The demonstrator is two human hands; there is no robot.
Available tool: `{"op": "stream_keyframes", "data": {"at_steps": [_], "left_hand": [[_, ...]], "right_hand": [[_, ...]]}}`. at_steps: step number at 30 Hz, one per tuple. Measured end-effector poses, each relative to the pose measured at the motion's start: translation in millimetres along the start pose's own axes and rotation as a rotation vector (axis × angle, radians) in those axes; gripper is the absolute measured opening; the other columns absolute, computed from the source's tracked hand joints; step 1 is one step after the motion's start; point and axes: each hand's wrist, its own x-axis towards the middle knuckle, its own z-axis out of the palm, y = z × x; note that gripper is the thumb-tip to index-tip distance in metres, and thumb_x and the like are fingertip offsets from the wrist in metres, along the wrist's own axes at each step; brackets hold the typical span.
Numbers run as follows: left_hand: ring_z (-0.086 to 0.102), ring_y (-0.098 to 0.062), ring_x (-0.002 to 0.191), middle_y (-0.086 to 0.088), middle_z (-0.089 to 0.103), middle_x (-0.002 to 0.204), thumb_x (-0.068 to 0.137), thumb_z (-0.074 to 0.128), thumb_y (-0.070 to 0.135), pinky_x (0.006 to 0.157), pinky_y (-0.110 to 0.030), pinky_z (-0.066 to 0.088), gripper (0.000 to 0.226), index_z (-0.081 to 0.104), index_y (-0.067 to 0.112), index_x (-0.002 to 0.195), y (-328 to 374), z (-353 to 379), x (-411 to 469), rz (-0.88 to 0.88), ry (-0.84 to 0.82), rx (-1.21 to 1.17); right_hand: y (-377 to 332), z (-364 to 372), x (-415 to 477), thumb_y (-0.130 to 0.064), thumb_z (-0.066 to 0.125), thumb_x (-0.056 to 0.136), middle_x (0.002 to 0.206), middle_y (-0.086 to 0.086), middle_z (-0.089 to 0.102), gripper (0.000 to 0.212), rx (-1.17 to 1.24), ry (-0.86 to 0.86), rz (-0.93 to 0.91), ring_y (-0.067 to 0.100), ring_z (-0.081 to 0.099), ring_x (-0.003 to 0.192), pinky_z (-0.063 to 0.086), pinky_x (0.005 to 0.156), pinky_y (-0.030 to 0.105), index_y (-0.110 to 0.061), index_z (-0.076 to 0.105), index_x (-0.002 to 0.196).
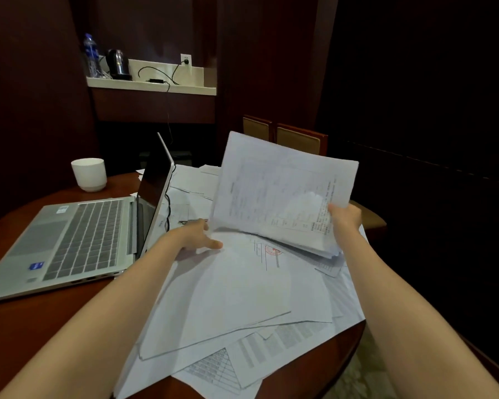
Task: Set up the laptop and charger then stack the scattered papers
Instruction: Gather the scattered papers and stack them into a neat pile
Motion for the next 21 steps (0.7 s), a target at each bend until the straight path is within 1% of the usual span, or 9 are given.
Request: {"op": "stream_keyframes", "data": {"at_steps": [3, 5, 7, 9, 10, 11, 13, 18, 21], "left_hand": [[0.038, -0.025, 0.129, -0.006, 0.036, 0.143, 0.083, 0.063, 0.047, 0.103, -0.037, 0.037, 0.068, 0.034, 0.021, 0.139, 0.7, -0.3, -6.9, 0.033, -0.045, 0.106], [0.041, -0.027, 0.124, -0.007, 0.04, 0.136, 0.086, 0.062, 0.034, 0.099, -0.041, 0.044, 0.057, 0.035, 0.033, 0.136, 6.1, 5.3, -10.4, 0.129, -0.064, 0.202], [0.038, -0.028, 0.123, -0.007, 0.039, 0.132, 0.089, 0.058, 0.015, 0.1, -0.04, 0.039, 0.057, 0.035, 0.039, 0.136, 16.8, 15.5, -11.4, 0.249, -0.031, 0.36], [0.036, -0.028, 0.123, -0.008, 0.038, 0.133, 0.091, 0.049, 0.008, 0.1, -0.037, 0.03, 0.057, 0.036, 0.039, 0.136, 31.9, 27.6, -13.8, 0.368, 0.015, 0.493], [0.035, -0.029, 0.122, -0.009, 0.037, 0.133, 0.093, 0.045, 0.01, 0.1, -0.036, 0.028, 0.052, 0.037, 0.038, 0.136, 39.5, 32.8, -17.0, 0.423, 0.034, 0.527], [0.035, -0.029, 0.121, -0.009, 0.036, 0.133, 0.095, 0.04, 0.013, 0.1, -0.035, 0.027, 0.045, 0.039, 0.036, 0.134, 45.8, 37.4, -19.3, 0.473, 0.049, 0.543], [0.036, -0.028, 0.118, -0.01, 0.037, 0.13, 0.098, 0.037, 0.023, 0.099, -0.033, 0.028, 0.032, 0.045, 0.03, 0.129, 54.7, 43.5, -20.9, 0.55, 0.083, 0.568], [0.039, -0.025, 0.111, -0.007, 0.041, 0.121, 0.091, 0.047, 0.014, 0.085, -0.027, 0.027, 0.02, 0.06, 0.02, 0.105, 65.4, 49.0, -14.7, 0.621, 0.113, 0.678], [0.042, -0.024, 0.11, -0.004, 0.045, 0.12, 0.084, 0.049, 0.006, 0.081, -0.025, 0.024, 0.025, 0.066, 0.019, 0.096, 63.4, 48.4, -12.1, 0.632, 0.094, 0.686]], "right_hand": [[3.9, -2.7, -0.6, -0.005, 0.05, 0.092, 0.124, 0.013, 0.058, 0.031, 0.044, 0.046, 0.106, 0.025, 0.054, 0.093, 0.039, 0.076, 0.026, -0.003, 0.056, 0.122], [8.1, -5.0, -2.1, -0.004, 0.044, 0.094, 0.122, 0.013, 0.057, 0.034, 0.055, 0.05, 0.174, 0.021, 0.047, 0.092, 0.035, 0.078, 0.024, -0.001, 0.051, 0.127], [13.5, -6.2, -4.6, -0.008, 0.045, 0.093, 0.1, 0.013, 0.056, 0.036, -0.01, 0.036, 0.19, 0.021, 0.044, 0.087, 0.036, 0.076, 0.027, 0.004, 0.051, 0.127], [18.5, -7.6, -7.6, -0.009, 0.045, 0.094, 0.085, 0.009, 0.051, 0.038, -0.051, 0.03, 0.215, 0.024, 0.047, 0.089, 0.037, 0.076, 0.028, 0.005, 0.049, 0.128], [20.5, -8.4, -9.9, -0.007, 0.043, 0.094, 0.091, 0.01, 0.054, 0.037, -0.06, 0.037, 0.234, 0.027, 0.05, 0.096, 0.035, 0.077, 0.027, 0.005, 0.047, 0.13], [22.4, -9.3, -11.0, -0.006, 0.042, 0.095, 0.106, 0.013, 0.057, 0.037, -0.097, 0.043, 0.233, 0.031, 0.053, 0.106, 0.035, 0.077, 0.027, 0.005, 0.045, 0.13], [24.5, -11.3, -14.2, -0.006, 0.042, 0.095, 0.129, 0.018, 0.053, 0.037, -0.162, 0.056, 0.225, 0.034, 0.052, 0.117, 0.035, 0.077, 0.027, 0.005, 0.046, 0.13], [32.4, -21.5, -12.8, -0.005, 0.042, 0.095, 0.129, 0.019, 0.052, 0.034, -0.291, 0.041, 0.241, 0.035, 0.052, 0.115, 0.042, 0.082, 0.035, 0.004, 0.048, 0.127], [37.1, -26.8, -11.9, -0.008, 0.049, 0.091, 0.121, 0.02, 0.058, 0.019, -0.396, 0.007, 0.213, 0.036, 0.056, 0.105, 0.044, 0.078, 0.035, 0.0, 0.055, 0.108]]}}
